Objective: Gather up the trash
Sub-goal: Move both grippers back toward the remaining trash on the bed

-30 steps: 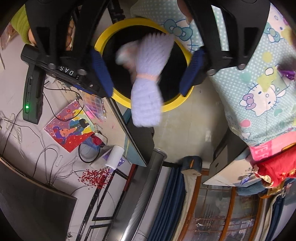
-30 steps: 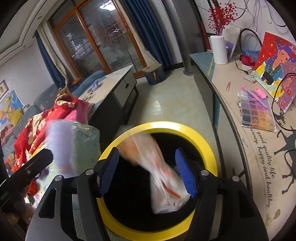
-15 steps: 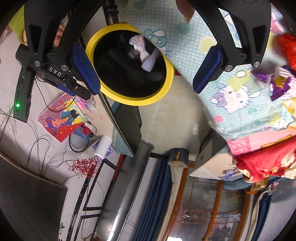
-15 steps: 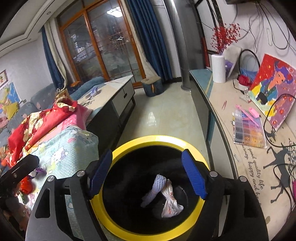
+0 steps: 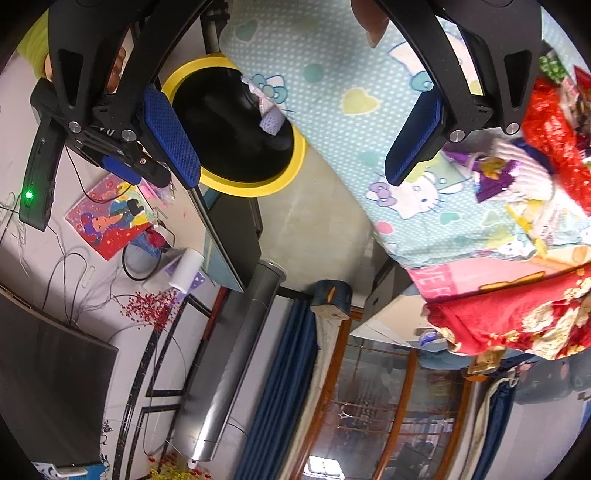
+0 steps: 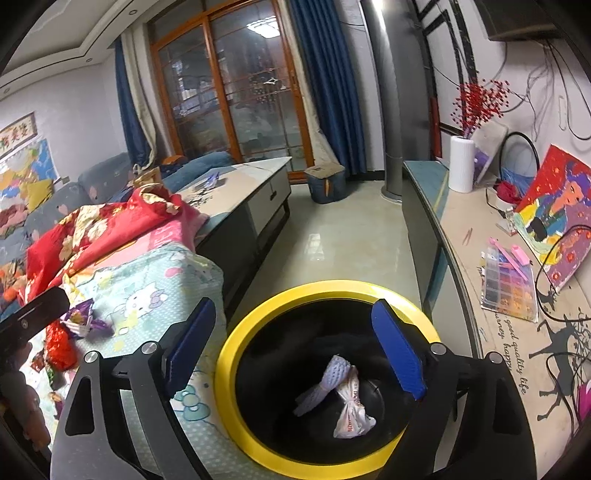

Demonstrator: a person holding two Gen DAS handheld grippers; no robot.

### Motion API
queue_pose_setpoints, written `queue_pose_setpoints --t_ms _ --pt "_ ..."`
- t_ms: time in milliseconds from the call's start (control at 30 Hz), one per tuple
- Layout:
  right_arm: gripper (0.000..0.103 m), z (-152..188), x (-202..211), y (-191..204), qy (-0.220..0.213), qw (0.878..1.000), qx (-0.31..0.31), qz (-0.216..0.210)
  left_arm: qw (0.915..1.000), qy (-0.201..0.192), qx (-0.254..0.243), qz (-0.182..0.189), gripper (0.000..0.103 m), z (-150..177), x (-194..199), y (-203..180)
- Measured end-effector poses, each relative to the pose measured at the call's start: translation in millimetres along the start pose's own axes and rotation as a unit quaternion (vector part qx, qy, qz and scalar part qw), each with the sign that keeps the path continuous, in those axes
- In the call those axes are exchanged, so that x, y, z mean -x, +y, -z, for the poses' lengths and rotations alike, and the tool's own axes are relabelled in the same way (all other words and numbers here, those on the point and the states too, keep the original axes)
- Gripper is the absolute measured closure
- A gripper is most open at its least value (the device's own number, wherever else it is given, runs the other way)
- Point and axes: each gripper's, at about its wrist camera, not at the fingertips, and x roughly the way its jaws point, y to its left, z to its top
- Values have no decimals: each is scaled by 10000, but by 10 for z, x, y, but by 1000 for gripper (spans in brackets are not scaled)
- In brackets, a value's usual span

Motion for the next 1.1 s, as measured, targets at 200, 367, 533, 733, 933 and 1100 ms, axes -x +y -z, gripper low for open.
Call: queue_pose_setpoints --t_ms 200,367,533,733,933,1100 --pt "19 13 31 239 -30 9996 156 -250 9997 -124 110 -202 11 -3 152 166" --pt "19 36 80 496 -108 9980 350 -524 9985 -271 202 -426 11 -5 303 338" --pt "19 55 109 745 -108 9955 544 -765 9969 -403 282 -620 11 -2 443 480" --pt "19 110 139 1060 -51 9905 867 -1066 9943 -518 424 -830 11 -1 589 676" --pt "16 218 173 1347 27 9841 1160 -1343 9910 -623 599 -1021 11 -8 710 868" --pt "16 303 195 1553 127 9777 1372 -1585 9873 -733 744 -1201 11 -36 829 1036"
